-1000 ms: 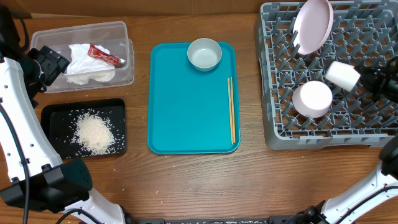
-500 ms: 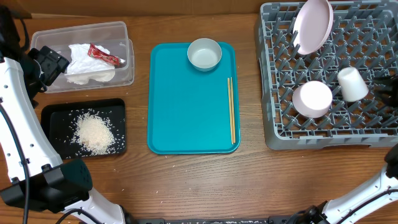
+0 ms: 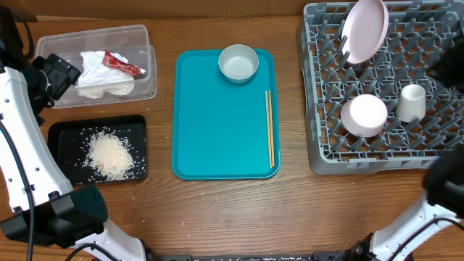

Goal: Sort waste into correct bins and load items into the dishwasher
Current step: 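Carry the white cup to the rack and set it upside down, then move the right gripper to the white saucer on the teal tray and grasp it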

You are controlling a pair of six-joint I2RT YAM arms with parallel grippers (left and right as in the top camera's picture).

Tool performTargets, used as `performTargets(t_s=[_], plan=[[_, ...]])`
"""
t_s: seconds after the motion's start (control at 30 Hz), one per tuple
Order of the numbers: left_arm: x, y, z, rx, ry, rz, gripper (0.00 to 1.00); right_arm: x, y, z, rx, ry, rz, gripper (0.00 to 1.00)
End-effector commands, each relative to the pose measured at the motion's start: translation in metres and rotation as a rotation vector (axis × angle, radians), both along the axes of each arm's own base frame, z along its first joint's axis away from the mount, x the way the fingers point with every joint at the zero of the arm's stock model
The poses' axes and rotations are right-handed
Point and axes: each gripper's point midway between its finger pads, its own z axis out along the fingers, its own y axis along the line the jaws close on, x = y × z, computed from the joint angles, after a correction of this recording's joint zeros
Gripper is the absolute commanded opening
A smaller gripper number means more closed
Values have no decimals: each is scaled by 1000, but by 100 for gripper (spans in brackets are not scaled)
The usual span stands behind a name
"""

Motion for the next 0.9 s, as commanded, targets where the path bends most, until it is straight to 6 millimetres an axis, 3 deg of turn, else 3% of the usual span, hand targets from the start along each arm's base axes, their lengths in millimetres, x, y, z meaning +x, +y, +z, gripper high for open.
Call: performTargets(t_s=[0.0,0.2,0.37,0.53,0.73,0.87], plan=[[0,0,0,2,4,-15,100,-11,-14,-34,-194,193,-132,4],[0,0,0,3,4,-15,100,-17,-9,-52,-228,264,-152,4],[0,0,0,3,4,-15,100,-35,-26,-65,-258,329,-182,4],[0,0,0,3,4,-15,100,-47,-39,-64,-271,360,-219,4],[0,0,-1,3,4,-15,100,-58,-39,-41,-258,366,-279,4],[0,0,-1,3,5,-15,100,-49,-14,-4,-229,270,-214,4]])
